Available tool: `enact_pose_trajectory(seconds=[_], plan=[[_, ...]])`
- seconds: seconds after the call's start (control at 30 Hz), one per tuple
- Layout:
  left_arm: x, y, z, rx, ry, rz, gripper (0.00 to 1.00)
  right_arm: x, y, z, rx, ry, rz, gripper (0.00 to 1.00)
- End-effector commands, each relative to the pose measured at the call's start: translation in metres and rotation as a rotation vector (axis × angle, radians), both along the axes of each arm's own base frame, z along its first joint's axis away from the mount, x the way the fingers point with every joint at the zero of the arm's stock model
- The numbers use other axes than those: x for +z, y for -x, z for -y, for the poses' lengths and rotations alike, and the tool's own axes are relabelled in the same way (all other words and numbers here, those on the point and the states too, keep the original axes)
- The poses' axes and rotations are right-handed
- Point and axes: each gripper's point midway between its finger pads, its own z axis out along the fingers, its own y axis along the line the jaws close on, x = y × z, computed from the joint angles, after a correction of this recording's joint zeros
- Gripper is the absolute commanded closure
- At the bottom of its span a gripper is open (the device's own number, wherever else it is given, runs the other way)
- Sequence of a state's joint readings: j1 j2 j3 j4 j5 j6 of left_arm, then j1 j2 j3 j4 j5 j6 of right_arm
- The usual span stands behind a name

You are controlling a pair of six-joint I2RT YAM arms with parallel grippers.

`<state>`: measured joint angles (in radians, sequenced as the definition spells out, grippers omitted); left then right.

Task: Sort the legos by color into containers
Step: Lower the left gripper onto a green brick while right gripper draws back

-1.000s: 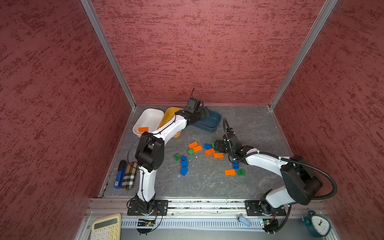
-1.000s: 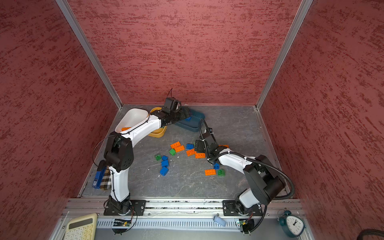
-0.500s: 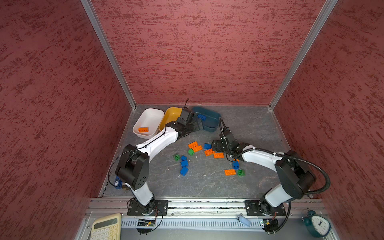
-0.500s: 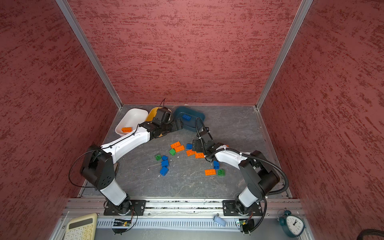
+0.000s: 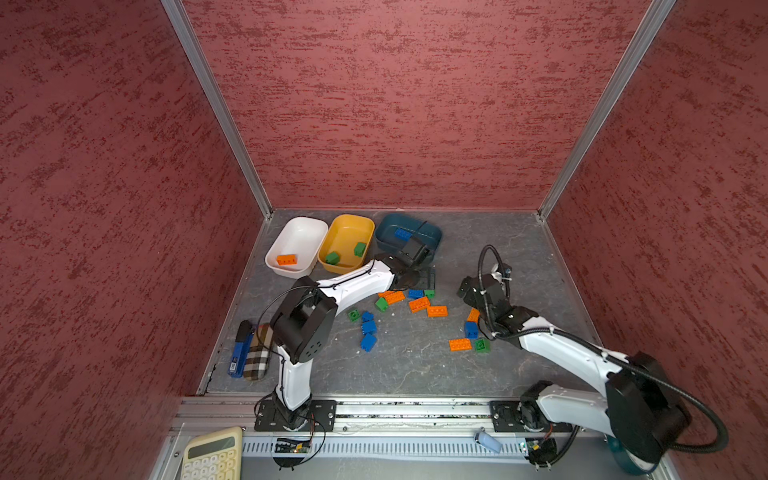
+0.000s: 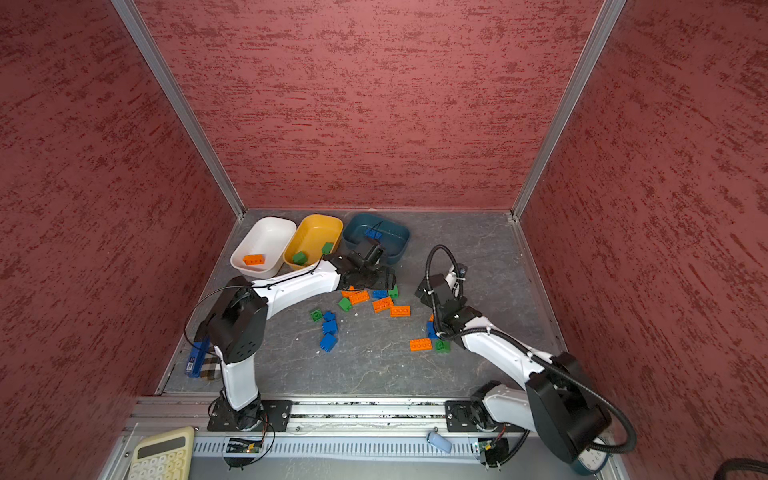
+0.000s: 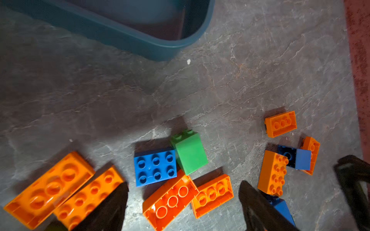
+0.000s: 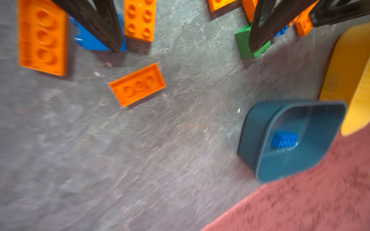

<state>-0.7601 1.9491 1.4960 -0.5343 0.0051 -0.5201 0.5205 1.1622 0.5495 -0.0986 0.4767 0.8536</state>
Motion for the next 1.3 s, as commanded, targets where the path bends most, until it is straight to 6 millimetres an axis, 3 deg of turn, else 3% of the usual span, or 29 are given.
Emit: enact_pose_trajectory(seconds=[0.0,0.07,0.23,0.47,0.63,0.87,1.0,1.27], plan=[[-0.011,-0.001,0.009,-0.032,-0.083,-0.016,0.21,0.017,0.0,0.02,-0.103,-0.048,0.101,0.01],[-0.02,-0.002,0.015,-0.032,-0.135,-0.027,0.28,0.018,0.002,0.023,-0.105,-0.044,0.105,0.02],[-0.044,0.0,0.029,-0.062,-0.271,-0.033,0.32,0.016,0.001,0.019,-0.078,-0.033,0.09,0.02],[-0.069,0.0,0.026,-0.038,-0.403,-0.041,0.38,0.015,-0.002,0.014,-0.041,-0.014,0.081,0.03],[-0.065,0.0,0.022,-0.014,-0.394,-0.039,0.35,0.014,-0.002,0.013,-0.035,-0.01,0.078,0.03],[-0.035,-0.004,0.023,0.033,-0.212,-0.044,0.28,0.012,-0.004,0.009,-0.023,-0.023,0.07,0.04],[-0.051,-0.008,0.012,0.062,-0.215,-0.086,0.3,0.012,-0.005,0.008,-0.019,-0.026,0.072,0.04],[-0.067,-0.007,0.026,0.001,-0.218,-0.115,0.46,0.012,-0.005,0.008,-0.02,-0.026,0.071,0.05]])
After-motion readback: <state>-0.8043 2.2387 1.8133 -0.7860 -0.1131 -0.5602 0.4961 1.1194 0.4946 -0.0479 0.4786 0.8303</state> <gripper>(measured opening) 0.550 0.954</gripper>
